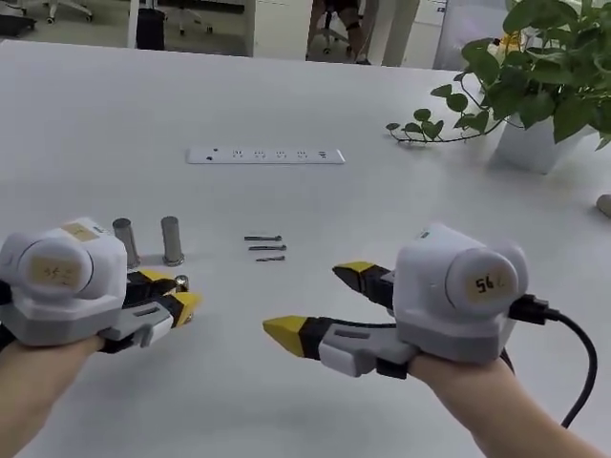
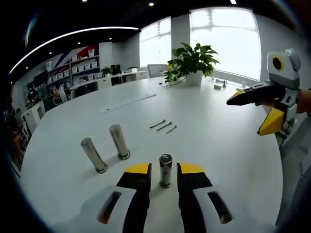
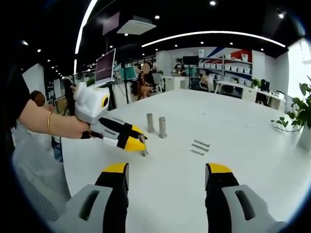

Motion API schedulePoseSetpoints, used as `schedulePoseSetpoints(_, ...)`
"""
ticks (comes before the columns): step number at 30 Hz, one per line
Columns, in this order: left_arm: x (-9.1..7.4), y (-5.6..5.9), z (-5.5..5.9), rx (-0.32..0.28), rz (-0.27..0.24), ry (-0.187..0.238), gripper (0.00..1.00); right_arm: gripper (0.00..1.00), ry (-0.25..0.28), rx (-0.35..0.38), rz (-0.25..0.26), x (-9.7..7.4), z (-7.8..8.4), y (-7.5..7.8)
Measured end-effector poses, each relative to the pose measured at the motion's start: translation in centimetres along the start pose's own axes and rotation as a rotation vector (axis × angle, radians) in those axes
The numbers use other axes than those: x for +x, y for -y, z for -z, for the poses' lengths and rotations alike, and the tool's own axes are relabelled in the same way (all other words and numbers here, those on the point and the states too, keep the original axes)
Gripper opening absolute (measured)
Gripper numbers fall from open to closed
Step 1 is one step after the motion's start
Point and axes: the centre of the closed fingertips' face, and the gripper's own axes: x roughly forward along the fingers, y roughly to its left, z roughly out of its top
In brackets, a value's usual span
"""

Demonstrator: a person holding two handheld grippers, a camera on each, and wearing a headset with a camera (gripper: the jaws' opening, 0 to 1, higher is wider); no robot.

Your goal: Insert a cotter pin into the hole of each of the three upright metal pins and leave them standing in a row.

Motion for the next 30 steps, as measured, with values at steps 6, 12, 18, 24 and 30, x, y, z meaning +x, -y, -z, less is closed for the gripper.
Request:
schedulePoseSetpoints(6, -1.1, 0.6, -0.6, -0.037, -0.014, 0.007, 0.35, 0.57, -0.032, -0.035, -0.024, 0.6, -0.5, 1.1)
schedulePoseSetpoints(12, -2.2, 0.8, -1.3, -0.059, -0.024, 0.039, 0.42, 0.51, -0.130, -0.153, -0.063, 2.1, -0.1, 2.7)
schedulePoseSetpoints(18, -3.0, 0.9, -1.2, -0.060, -0.045, 0.031, 0.55, 0.42, -0.187, -0.207, -0.106, 4.2, -0.2, 3.9)
schedulePoseSetpoints(24, -3.9, 1.2, -1.4, -0.053, -0.058, 0.033, 0.64, 0.34, -0.257, -0.248, -0.155, 5.9, 0.3, 4.9)
schedulePoseSetpoints(30, -4.4, 1.3, -0.9, -0.058, -0.069, 0.009, 0.72, 0.29, -0.326, -0.301, -0.209, 7.5, 0.8, 5.8)
